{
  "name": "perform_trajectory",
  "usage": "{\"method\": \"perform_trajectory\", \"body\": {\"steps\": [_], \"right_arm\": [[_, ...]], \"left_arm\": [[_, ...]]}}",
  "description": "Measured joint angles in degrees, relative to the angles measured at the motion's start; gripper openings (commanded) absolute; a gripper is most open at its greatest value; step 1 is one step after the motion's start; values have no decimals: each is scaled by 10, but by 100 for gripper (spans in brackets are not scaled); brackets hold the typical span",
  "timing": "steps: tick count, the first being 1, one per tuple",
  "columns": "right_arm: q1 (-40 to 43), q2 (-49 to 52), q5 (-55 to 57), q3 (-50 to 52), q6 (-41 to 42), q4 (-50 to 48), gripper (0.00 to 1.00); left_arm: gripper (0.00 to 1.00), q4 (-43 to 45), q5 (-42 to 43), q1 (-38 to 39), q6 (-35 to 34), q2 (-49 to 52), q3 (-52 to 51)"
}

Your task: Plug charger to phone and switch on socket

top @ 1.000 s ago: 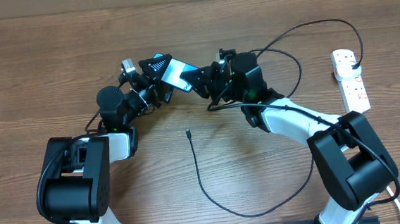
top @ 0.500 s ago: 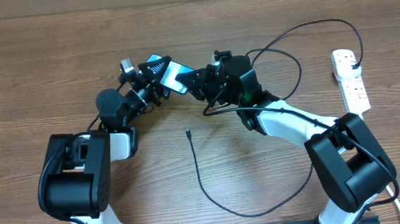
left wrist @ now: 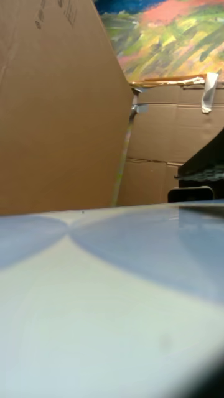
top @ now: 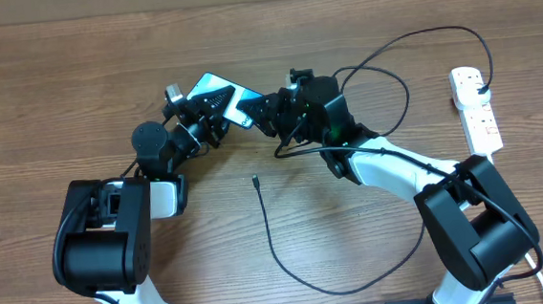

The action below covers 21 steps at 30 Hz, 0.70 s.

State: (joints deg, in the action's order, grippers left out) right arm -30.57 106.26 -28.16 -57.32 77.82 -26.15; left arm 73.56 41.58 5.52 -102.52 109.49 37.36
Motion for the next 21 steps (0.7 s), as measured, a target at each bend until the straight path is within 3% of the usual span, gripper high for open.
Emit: {"method": "perform_trajectory", "body": {"steps": [5,6,7,14,21], "right_arm": [[-2,-2,2,0,10,-2,7],[-2,-2,1,0,13,-2,71],[-2,-2,1,0,12,-1,100],[30,1,-144,4,-41,6,100],[189,-23,-242,5,-186,97,100]], "left_arm": [[5,-2,0,0,-11,2,-2],[4,-1,0,0,-13,2,-2],[4,-3,2,0,-13,2,-2],[4,4,22,-3,-13,1,0],[4,-75,94,-50,-3,1,1]]}}
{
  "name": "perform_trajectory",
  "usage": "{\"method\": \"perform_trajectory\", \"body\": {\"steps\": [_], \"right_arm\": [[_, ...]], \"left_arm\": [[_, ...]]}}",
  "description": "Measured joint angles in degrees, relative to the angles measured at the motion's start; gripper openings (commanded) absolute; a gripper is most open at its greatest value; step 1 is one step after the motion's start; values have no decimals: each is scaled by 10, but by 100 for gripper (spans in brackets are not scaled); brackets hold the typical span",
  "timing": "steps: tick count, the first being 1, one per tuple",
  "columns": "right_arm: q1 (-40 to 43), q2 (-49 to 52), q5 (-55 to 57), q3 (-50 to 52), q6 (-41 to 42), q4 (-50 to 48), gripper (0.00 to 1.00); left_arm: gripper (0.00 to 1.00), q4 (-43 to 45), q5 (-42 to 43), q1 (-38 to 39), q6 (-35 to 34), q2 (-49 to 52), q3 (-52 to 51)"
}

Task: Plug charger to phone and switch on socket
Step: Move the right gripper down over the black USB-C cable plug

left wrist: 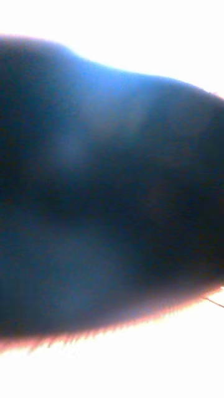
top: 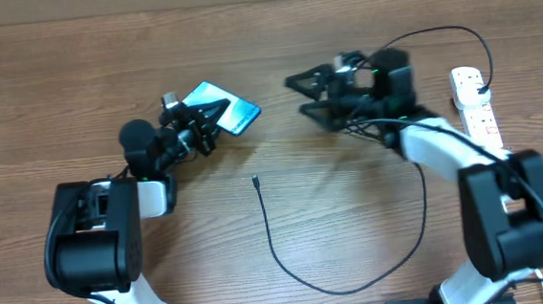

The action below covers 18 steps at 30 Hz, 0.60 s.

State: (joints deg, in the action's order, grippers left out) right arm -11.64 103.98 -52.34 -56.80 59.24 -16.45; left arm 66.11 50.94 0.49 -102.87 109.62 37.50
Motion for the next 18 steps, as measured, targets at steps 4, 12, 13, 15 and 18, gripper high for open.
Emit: {"method": "perform_trajectory", "body": {"steps": [4,12,13,15,18], "right_arm": [[-19,-79,23,0,-172,181,100],[-143,-124,256,1,-352,329,100],[-155,-124,275,1,-366,336,100],[-179,-124,306,1,-392,342,99],[-213,-124,346,1,-429,345,100]], "left_arm": [[4,-61,76,-32,40,0,17],[4,-250,196,-36,148,-1,154],[4,-265,201,-38,161,-1,165],[4,-292,211,-42,189,-1,183],[4,-311,225,-53,222,-1,196]]}}
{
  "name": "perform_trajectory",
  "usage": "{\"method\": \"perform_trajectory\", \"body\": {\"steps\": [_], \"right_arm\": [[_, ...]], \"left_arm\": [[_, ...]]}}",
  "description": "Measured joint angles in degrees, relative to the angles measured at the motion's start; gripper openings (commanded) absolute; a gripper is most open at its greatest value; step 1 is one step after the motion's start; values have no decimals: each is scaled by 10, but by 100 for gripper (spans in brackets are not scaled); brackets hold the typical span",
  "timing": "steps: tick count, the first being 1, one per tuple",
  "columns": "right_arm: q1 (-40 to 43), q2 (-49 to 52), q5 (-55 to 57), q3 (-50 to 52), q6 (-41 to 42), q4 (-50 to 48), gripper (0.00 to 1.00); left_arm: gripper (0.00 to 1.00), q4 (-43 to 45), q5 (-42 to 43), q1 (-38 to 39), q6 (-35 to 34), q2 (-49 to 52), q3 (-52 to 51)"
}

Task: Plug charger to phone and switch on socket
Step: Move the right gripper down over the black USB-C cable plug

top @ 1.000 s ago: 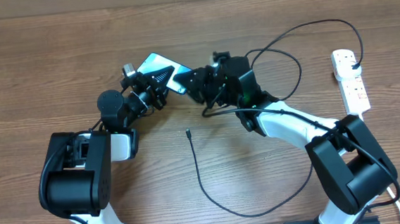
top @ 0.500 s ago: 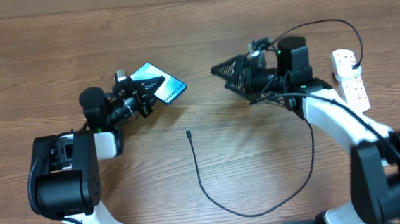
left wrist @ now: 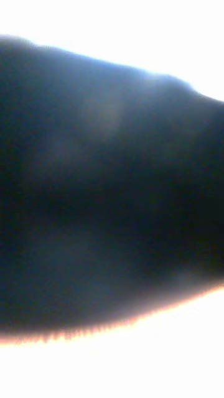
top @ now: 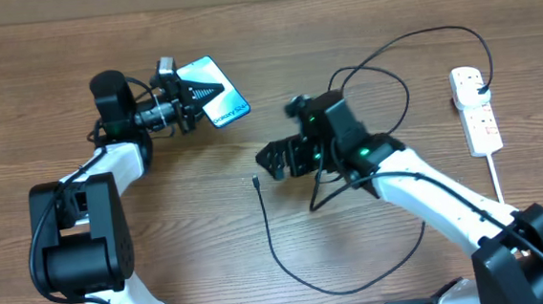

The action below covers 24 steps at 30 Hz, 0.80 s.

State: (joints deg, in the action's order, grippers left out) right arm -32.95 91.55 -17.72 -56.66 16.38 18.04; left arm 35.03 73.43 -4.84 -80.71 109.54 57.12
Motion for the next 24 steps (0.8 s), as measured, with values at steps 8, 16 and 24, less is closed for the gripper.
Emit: {"method": "perform_trajectory", "body": {"steps": [8,16,24], "right_arm": [[-94,0,162,0,-88,27,100],[-125,0,213,0,-115,33,96],[-148,40,226,0,-125,35,92]], "left_arm": [[4,-12,29,-23,57,0,5],[4,-43,38,-23,74,0,6],[4,-51,42,-23,75,0,6]]}}
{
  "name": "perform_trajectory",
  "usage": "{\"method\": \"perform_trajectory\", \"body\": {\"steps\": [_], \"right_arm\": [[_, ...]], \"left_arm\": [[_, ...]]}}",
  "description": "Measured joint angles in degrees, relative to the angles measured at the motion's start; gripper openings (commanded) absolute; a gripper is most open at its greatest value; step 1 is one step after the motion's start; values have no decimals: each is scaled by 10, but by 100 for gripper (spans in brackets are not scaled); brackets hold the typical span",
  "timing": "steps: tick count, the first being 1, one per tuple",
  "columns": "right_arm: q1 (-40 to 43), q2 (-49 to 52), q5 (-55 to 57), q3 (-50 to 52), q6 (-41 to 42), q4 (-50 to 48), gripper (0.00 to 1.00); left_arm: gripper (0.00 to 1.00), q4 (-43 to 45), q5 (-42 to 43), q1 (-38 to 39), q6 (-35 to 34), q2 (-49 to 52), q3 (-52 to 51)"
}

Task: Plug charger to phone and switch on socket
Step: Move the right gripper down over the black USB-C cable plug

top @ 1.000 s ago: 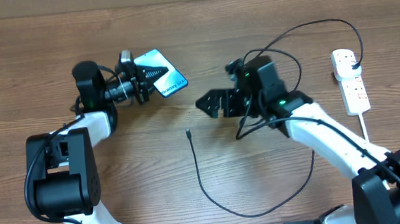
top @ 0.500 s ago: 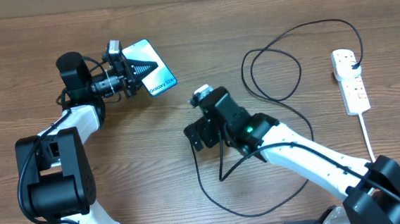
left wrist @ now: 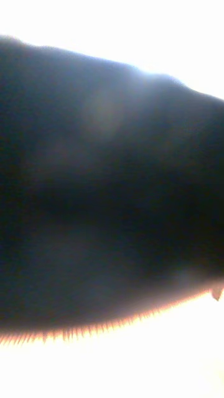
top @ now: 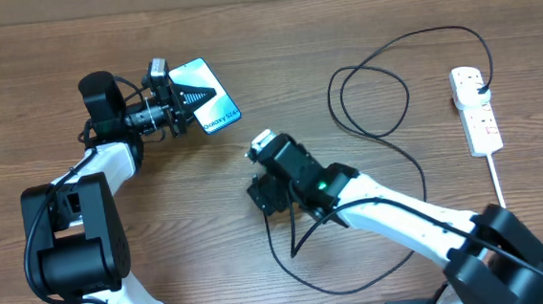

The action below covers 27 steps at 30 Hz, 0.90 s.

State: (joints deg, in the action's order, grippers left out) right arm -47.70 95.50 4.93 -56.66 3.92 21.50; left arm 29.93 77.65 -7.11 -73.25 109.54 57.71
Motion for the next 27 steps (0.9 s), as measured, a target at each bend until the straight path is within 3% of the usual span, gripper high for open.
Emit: {"method": "perform_trajectory", "body": {"steps": [14,27], "right_arm": [[-34,22,-1,0,-64,23,90],[-34,28,-45,0,-19,22,78]], "left_arm": [[4,0,11,0,0,0,0],[4,0,13,0,0,0,0]]}}
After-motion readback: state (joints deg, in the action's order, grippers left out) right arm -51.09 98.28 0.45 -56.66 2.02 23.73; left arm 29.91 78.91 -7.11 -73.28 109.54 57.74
